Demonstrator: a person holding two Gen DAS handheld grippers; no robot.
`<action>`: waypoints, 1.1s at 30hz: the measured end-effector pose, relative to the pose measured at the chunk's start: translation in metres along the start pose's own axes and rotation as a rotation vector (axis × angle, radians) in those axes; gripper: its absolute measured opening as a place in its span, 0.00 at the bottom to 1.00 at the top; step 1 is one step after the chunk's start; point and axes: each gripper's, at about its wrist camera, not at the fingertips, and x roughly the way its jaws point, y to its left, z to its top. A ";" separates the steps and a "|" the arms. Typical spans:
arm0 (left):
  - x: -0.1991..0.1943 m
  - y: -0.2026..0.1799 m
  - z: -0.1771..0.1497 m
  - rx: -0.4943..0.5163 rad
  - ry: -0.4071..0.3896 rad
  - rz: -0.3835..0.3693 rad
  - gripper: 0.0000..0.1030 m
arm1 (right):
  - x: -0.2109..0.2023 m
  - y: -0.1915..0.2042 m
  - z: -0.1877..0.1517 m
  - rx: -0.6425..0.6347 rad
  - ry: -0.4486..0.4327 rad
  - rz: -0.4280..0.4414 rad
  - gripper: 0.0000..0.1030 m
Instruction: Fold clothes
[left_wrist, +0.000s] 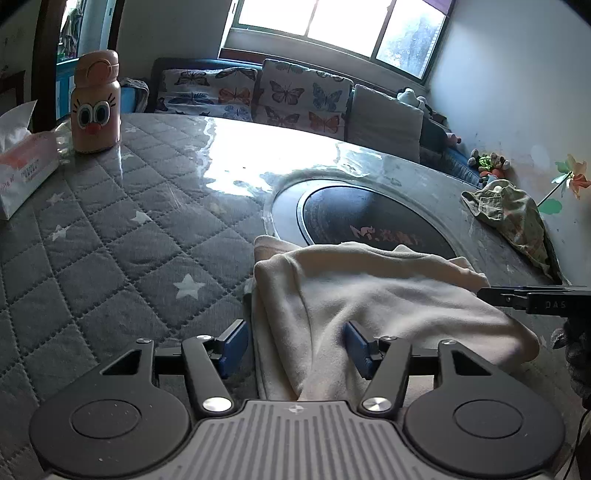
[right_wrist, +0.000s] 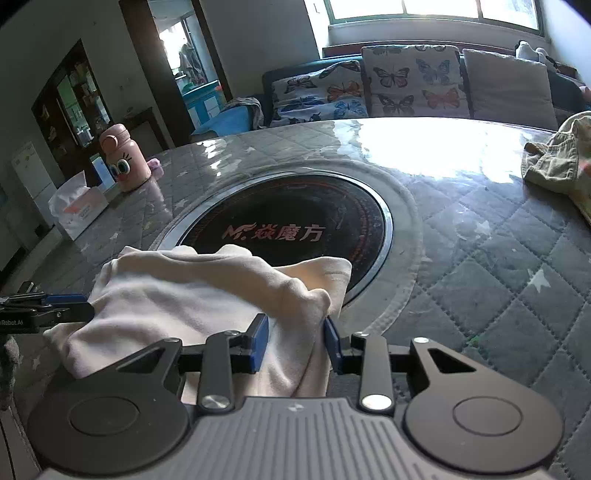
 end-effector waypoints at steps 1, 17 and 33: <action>0.000 0.001 0.000 -0.004 0.003 -0.001 0.59 | 0.000 0.000 0.000 0.001 -0.001 -0.008 0.32; 0.007 0.007 0.003 -0.086 0.032 -0.053 0.35 | 0.002 0.000 -0.001 0.042 -0.012 0.026 0.26; 0.008 -0.002 0.013 -0.084 0.035 -0.045 0.21 | -0.002 0.005 -0.002 0.042 -0.059 0.035 0.10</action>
